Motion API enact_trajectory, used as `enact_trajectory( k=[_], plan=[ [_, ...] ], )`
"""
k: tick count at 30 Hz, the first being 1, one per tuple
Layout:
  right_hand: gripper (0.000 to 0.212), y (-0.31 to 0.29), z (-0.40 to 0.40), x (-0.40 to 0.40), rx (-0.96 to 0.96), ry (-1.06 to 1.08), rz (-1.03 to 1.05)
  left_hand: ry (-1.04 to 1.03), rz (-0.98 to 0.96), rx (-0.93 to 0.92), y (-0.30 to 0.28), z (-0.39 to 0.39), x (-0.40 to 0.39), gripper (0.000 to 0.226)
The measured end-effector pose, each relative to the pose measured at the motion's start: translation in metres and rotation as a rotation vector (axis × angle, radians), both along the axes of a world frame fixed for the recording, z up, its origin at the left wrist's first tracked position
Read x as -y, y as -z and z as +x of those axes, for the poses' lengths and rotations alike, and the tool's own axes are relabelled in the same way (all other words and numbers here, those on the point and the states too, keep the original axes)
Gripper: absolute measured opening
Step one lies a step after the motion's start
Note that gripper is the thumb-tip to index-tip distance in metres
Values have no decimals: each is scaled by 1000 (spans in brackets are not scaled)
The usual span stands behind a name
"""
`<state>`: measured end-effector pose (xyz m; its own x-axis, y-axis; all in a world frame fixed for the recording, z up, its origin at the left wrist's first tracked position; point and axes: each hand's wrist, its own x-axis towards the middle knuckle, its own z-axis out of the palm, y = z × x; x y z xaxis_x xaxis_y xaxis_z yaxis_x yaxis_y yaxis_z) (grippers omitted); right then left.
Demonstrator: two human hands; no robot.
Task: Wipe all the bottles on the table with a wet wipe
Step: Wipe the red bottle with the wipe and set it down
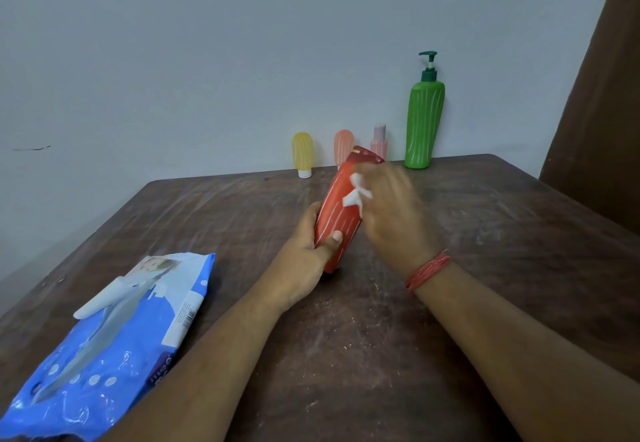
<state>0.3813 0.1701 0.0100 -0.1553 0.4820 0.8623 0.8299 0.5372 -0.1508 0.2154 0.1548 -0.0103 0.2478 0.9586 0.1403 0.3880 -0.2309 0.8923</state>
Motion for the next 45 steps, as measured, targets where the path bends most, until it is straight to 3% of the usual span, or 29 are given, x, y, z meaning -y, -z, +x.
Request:
enact_trajectory(
  k=[4,6,9,13,16,18,20,24,27,31,34,36,38,41,45],
  plan=[
    [38,4,-9,9,235,-147,-61,-36,-15,123,1,-3,-2,53],
    [45,4,-7,6,330,-107,-74,-44,-25,152,2,-4,-3,52],
    [49,-2,0,0,208,45,-101,-15,-29,119,2,-3,-3,44],
    [37,2,3,3,307,-72,-46,-19,-40,159,2,-3,-3,42],
    [30,-4,7,0,154,3,-56,-6,-39,113,2,-3,-2,47],
    [28,-4,3,2,150,-2,-66,-19,-40,133,1,-3,-2,47],
    [33,0,-3,8,250,-103,-100,-45,-37,186,0,-4,-2,47],
    [50,-2,2,8,208,-115,-165,-38,-43,143,-1,-3,-1,55],
    [32,-2,4,5,248,-94,-94,-26,-52,125,-1,-4,-1,54],
    [23,-5,10,0,106,-18,10,-20,-45,78,-2,-2,0,56],
    [18,-3,8,2,230,-18,78,-25,-40,67,-3,-1,0,58],
    [14,-6,9,3,189,-12,90,-19,-33,60,-3,-1,0,57],
    [16,-7,7,2,110,-4,91,-9,-25,50,-2,-2,0,56],
    [22,0,1,2,245,-37,92,-8,-23,75,-2,-3,0,54],
    [29,-4,8,-2,114,75,84,0,9,3,-2,-2,1,54]
  ],
)
